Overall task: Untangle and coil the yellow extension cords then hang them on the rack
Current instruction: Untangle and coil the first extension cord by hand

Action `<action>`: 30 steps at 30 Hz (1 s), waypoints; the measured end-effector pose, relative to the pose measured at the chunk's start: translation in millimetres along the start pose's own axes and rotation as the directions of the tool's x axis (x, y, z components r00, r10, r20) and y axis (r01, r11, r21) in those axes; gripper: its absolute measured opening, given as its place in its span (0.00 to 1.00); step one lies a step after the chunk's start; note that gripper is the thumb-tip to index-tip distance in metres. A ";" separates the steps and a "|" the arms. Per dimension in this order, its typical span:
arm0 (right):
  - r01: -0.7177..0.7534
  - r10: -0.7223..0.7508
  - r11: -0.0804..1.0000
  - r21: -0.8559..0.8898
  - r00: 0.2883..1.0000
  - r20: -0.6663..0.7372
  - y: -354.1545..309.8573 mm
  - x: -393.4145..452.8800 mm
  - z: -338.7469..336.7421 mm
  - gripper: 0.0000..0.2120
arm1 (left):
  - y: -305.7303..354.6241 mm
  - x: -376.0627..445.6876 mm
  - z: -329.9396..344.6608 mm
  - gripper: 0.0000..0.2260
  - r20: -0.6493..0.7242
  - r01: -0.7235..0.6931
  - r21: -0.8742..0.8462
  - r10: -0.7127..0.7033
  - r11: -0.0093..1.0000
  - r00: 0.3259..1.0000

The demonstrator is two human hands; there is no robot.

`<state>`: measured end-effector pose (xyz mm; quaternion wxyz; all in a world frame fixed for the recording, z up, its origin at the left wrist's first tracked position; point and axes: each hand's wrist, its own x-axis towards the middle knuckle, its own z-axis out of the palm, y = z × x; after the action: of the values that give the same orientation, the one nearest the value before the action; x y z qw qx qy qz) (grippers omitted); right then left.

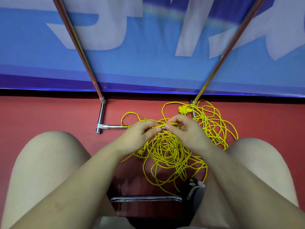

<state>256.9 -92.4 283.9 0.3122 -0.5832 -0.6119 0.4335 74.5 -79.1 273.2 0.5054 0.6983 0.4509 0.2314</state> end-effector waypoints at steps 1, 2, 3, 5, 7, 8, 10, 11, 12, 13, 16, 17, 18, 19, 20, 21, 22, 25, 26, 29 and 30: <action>-0.007 0.007 1.000 -0.002 1.000 -0.009 0.1 -0.2 0.2 0.08 | -2.3 0.3 -1.0 0.09 0.004 0.014 0.015 -0.014 1.000 1.000; -0.006 0.006 1.000 -0.007 1.000 -0.023 -0.3 -0.1 0.0 0.08 | -4.8 0.6 -2.0 0.11 0.009 0.030 0.041 -0.031 0.999 0.999; -0.002 0.002 1.000 -0.001 0.999 -0.042 -0.9 0.3 -0.8 0.09 | -7.0 0.7 -3.1 0.13 0.013 0.052 0.075 -0.053 0.996 0.999; -0.001 0.009 0.998 0.070 0.994 -0.110 -2.9 1.7 -5.6 0.08 | -12.4 0.9 -5.2 0.14 0.014 0.105 0.139 -0.108 0.985 0.994; 0.004 0.036 0.983 0.181 0.977 -0.212 -4.9 2.2 -13.9 0.08 | -16.8 1.4 -6.8 0.14 -0.012 0.157 0.177 -0.158 0.971 0.987; 0.007 0.052 0.976 0.216 0.964 -0.262 -5.6 1.7 -18.2 0.07 | -18.8 2.2 -7.9 0.13 -0.032 0.180 0.204 -0.178 0.962 0.984; 0.014 0.072 0.968 0.252 0.941 -0.331 -5.9 0.2 -23.2 0.06 | -21.0 3.8 -10.0 0.10 -0.064 0.232 0.274 -0.222 0.934 0.973; 0.023 0.071 0.967 0.255 0.932 -0.355 -5.6 -0.8 -24.0 0.06 | -21.1 4.0 -10.4 0.09 -0.077 0.256 0.312 -0.244 0.915 0.967; 0.028 0.067 0.970 0.242 0.924 -0.377 -5.9 -1.7 -23.7 0.05 | -21.3 4.0 -10.2 0.09 -0.090 0.276 0.349 -0.261 0.896 0.961; 0.031 0.064 0.974 0.226 0.914 -0.401 -6.6 -2.1 -23.5 0.05 | -22.0 3.9 -9.8 0.09 -0.106 0.283 0.377 -0.263 0.882 0.959; 0.026 0.089 0.975 0.221 0.865 -0.494 -6.3 0.8 -26.5 0.06 | -22.8 4.8 -12.1 0.09 -0.154 0.240 0.355 -0.197 0.904 0.968; 0.023 0.099 0.975 0.220 0.844 -0.526 -4.1 2.3 -28.5 0.05 | -22.1 5.2 -14.1 0.09 -0.144 0.204 0.309 -0.166 0.929 0.976; 0.011 0.089 0.985 0.173 0.824 -0.559 -0.8 3.4 -31.2 0.03 | -20.9 5.3 -16.2 0.08 -0.128 0.165 0.246 -0.136 0.955 0.982; -0.018 0.053 0.998 0.065 0.804 -0.593 2.2 4.1 -33.8 0.02 | -18.6 4.7 -18.0 0.08 -0.111 0.129 0.180 -0.110 0.975 0.988; -0.054 -0.001 0.996 -0.072 0.793 -0.609 3.8 3.6 -35.6 0.08 | -14.8 3.4 -19.3 0.10 -0.097 0.101 0.122 -0.089 0.987 0.991; -0.049 -0.076 0.980 -0.193 0.802 -0.592 4.5 2.4 -35.6 0.14 | -10.2 2.0 -19.9 0.11 -0.085 0.078 0.072 -0.072 0.994 0.994; -0.016 -0.145 0.960 -0.279 0.824 -0.547 2.9 0.9 -33.6 0.17 | -4.6 0.6 -19.7 0.12 -0.074 0.064 0.024 -0.062 0.998 0.995; 0.110 -0.211 0.936 -0.334 0.936 -0.283 0.7 -4.3 -17.4 0.19 | 9.6 -1.0 -17.2 0.09 -0.061 0.082 -0.092 -0.088 0.992 0.994; 0.125 -0.187 0.943 -0.308 0.965 -0.182 1.2 -5.9 -11.0 0.19 | 12.6 -1.2 -15.7 0.09 -0.057 0.093 -0.119 -0.101 0.989 0.993; 0.143 -0.154 0.962 -0.234 0.988 -0.030 3.8 -6.4 0.3 0.14 | 18.7 -2.5 -10.6 0.09 -0.033 0.110 -0.177 -0.117 0.978 0.993; 0.141 -0.149 0.969 -0.204 0.989 -0.024 2.9 -5.8 1.6 0.13 | 20.9 -2.9 -9.6 0.08 -0.028 0.109 -0.186 -0.116 0.976 0.993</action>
<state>257.5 -98.5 281.4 0.2941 -0.5741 -0.6873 0.3338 73.9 -78.5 296.4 0.5714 0.6171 0.4762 0.2568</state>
